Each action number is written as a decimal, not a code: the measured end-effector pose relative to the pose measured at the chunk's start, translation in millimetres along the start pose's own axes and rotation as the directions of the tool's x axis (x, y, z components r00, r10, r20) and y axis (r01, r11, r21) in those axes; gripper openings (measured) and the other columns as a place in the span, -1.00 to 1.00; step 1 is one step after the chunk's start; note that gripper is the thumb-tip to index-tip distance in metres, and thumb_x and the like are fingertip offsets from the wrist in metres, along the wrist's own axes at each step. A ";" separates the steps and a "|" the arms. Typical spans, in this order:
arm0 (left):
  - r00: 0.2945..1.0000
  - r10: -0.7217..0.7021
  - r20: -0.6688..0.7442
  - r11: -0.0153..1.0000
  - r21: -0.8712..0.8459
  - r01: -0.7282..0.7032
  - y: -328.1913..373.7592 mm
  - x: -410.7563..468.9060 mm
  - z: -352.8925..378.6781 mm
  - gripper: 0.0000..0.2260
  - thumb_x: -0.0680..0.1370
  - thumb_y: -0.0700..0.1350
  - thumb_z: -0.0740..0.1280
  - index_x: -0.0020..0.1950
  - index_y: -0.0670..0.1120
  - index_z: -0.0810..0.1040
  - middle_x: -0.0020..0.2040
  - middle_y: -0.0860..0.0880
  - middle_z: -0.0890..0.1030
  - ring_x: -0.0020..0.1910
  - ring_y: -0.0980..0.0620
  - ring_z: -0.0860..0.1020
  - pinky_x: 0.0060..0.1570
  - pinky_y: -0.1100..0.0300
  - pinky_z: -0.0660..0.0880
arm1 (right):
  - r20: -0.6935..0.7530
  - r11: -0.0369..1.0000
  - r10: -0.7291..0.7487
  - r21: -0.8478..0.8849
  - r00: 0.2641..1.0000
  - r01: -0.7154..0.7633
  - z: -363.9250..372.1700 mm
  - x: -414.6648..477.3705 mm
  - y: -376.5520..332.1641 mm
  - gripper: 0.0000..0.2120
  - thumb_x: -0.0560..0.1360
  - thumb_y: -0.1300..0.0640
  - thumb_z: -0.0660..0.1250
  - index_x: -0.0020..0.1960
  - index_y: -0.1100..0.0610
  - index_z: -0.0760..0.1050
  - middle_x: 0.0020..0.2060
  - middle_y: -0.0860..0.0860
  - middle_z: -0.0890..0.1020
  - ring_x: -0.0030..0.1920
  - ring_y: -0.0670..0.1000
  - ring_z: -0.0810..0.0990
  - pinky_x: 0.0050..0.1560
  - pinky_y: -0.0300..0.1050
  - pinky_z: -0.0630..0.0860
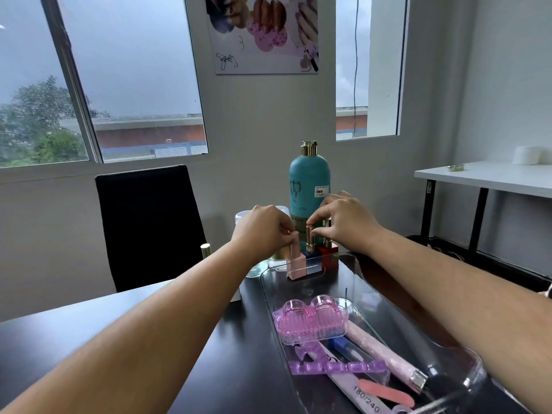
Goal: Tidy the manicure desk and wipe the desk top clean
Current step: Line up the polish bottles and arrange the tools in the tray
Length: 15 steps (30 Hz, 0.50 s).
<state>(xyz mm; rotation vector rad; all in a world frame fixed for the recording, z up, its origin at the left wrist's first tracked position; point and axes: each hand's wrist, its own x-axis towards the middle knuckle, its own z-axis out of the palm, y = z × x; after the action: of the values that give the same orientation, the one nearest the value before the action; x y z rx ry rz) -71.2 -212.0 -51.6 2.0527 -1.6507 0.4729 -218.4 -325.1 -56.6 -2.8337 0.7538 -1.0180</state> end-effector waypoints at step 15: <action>0.994 -0.025 -0.106 0.993 -0.115 0.012 -33.1 -23.9 -71.7 -0.84 0.37 0.03 0.46 -0.07 0.07 0.66 -0.31 0.20 0.56 -0.29 0.22 0.48 -0.17 0.27 0.41 | 0.080 0.972 -0.053 0.231 0.995 0.033 -34.4 -2.1 -45.3 -0.81 0.34 0.02 0.50 -0.06 0.00 0.64 -0.12 -0.06 0.59 -0.02 -0.02 0.51 0.09 -0.01 0.49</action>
<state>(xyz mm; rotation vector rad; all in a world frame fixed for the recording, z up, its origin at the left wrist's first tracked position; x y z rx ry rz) -42.8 -147.3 -9.1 1.9240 -1.5585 0.4624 -221.2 -280.0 -22.1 -2.6850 0.5302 -0.9152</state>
